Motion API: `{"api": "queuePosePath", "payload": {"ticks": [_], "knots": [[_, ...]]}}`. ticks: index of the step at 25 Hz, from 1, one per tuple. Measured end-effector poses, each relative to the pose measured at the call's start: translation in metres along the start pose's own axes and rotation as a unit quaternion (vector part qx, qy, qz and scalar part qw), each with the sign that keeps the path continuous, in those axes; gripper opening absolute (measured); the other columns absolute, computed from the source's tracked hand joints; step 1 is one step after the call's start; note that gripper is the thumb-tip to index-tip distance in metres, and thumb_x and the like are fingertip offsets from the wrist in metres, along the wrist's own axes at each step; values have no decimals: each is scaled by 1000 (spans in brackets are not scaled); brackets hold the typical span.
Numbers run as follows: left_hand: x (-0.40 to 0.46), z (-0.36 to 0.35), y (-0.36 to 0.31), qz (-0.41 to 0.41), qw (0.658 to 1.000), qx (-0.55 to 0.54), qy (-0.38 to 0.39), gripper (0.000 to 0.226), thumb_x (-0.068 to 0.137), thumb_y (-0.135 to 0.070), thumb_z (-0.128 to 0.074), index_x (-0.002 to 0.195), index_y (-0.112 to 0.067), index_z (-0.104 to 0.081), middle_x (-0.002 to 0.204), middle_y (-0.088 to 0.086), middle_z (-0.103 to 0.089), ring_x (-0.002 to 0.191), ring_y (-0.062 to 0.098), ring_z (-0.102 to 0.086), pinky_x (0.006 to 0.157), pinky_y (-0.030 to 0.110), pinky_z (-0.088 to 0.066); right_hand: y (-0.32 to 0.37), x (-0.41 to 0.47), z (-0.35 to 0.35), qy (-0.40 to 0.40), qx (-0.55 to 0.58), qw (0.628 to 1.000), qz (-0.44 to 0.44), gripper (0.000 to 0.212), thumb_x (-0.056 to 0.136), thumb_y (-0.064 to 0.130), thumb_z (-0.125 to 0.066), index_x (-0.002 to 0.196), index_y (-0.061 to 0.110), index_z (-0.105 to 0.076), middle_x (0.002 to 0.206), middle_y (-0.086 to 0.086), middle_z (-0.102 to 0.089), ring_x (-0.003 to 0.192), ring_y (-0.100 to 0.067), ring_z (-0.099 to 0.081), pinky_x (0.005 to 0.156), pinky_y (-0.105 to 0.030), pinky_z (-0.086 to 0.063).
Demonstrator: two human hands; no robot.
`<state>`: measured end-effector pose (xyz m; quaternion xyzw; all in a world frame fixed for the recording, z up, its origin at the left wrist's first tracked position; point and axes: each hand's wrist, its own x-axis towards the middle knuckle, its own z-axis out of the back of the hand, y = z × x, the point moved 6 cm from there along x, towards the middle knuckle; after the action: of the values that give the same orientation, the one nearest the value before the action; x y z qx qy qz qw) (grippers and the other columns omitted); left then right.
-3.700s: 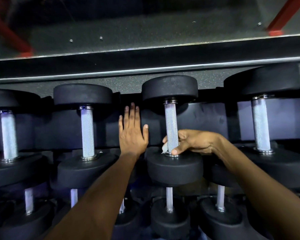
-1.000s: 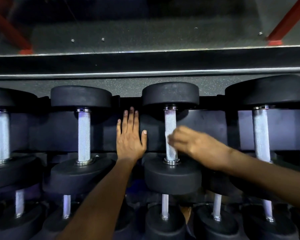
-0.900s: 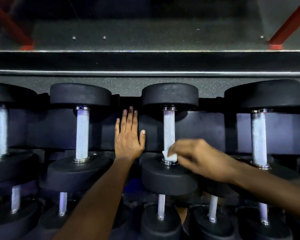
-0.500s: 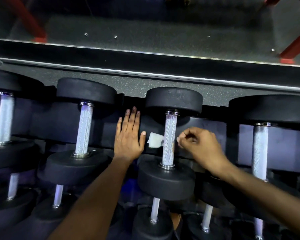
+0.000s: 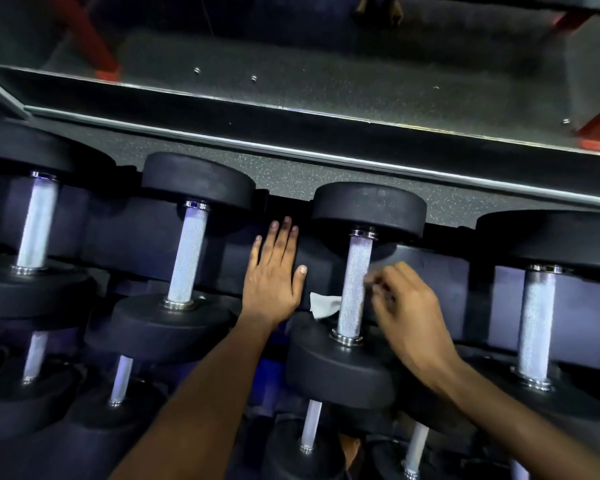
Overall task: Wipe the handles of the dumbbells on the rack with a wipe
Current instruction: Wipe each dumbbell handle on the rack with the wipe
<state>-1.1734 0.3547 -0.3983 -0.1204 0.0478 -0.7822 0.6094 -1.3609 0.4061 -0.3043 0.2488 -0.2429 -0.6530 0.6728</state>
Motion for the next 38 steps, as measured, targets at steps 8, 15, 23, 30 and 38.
{"api": "queuePosePath", "payload": {"ticks": [8, 15, 23, 30, 38], "knots": [[-1, -2, 1, 0, 1000, 0, 1, 65, 95, -36, -33, 151, -6, -24, 160, 9, -19, 149, 24, -12, 119, 40, -6, -35, 14, -52, 166, 52, 985, 2, 23, 79, 12, -73, 102, 10, -73, 101, -4, -56, 91, -9, -54, 79, -1, -35], [-1, -2, 0, 4, 1000, -1, 0, 64, 95, -36, -32, 151, -6, -23, 161, 9, -17, 149, 23, -10, 120, 40, -5, -54, -4, 14, -34, 260, 953, -154, 39, 85, -10, -55, 84, 29, -52, 85, 4, -58, 66, -4, -59, 63, -17, -51], [-1, 0, 1, 3, 1000, -2, -4, 66, 93, -36, -34, 151, -5, -25, 160, 10, -19, 148, 24, -12, 119, 40, -6, 43, 31, 17, 167, -115, 939, 279, 26, 88, 8, -53, 112, 12, -60, 104, 0, -55, 89, -18, -60, 73, -28, -50], [-1, 0, 0, 1, 1000, 4, -5, 65, 95, -37, -31, 151, -5, -23, 160, 10, -17, 149, 23, -10, 119, 40, -6, 53, 38, 2, 183, -184, 931, 255, 16, 92, 15, -50, 95, 4, -61, 103, -7, -57, 88, -27, -58, 68, -36, -50], [0, 0, 0, -6, 1000, 0, -8, 65, 94, -35, -32, 151, -5, -25, 160, 10, -20, 148, 24, -13, 119, 41, -7, 46, -13, 8, 2, -7, 988, 154, 11, 89, 7, -56, 94, 1, -63, 94, -7, -58, 86, -15, -57, 81, -22, -45]]}}
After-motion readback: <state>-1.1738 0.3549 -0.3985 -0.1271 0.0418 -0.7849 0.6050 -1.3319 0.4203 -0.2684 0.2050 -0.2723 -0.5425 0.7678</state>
